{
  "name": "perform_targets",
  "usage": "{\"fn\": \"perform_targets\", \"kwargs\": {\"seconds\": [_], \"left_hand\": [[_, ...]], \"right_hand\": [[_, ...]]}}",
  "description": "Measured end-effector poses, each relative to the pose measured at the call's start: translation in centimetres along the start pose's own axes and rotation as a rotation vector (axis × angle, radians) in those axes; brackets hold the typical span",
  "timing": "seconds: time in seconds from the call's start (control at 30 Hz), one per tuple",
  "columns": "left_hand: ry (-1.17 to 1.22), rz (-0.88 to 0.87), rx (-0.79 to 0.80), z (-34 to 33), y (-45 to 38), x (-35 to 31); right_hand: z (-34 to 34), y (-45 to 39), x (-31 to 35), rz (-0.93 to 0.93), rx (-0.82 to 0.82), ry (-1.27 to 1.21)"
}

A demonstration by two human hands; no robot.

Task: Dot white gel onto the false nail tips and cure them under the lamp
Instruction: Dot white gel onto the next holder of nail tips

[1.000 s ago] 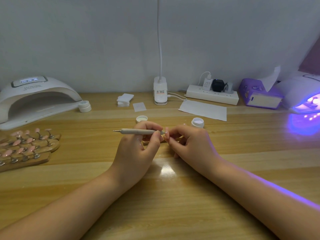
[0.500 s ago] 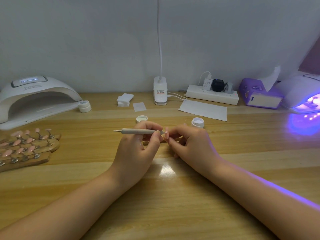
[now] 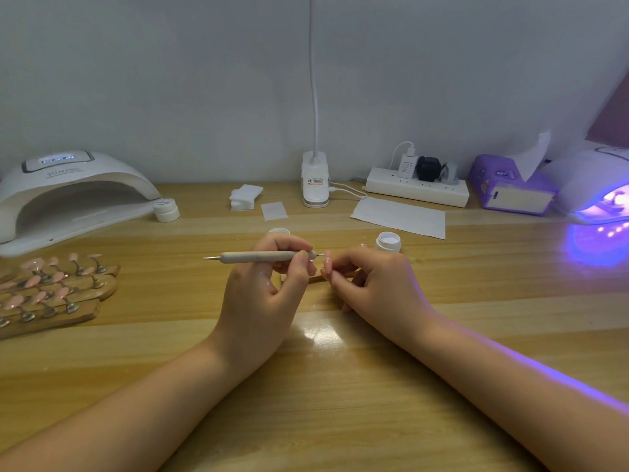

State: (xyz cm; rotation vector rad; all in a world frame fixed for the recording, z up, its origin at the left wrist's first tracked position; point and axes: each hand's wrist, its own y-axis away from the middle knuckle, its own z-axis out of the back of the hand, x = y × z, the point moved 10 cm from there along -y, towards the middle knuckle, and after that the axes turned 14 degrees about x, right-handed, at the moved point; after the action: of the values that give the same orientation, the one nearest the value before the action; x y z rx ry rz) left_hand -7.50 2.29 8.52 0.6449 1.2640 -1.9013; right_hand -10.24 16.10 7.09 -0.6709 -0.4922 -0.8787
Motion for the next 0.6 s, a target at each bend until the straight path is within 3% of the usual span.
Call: {"fn": "perform_targets", "kwargs": {"seconds": [0.6], "left_hand": [[-0.016, 0.059, 0.068, -0.83, -0.13, 0.78]], "right_hand": [[0.25, 0.02, -0.07, 0.03, -0.041, 0.015]]}}
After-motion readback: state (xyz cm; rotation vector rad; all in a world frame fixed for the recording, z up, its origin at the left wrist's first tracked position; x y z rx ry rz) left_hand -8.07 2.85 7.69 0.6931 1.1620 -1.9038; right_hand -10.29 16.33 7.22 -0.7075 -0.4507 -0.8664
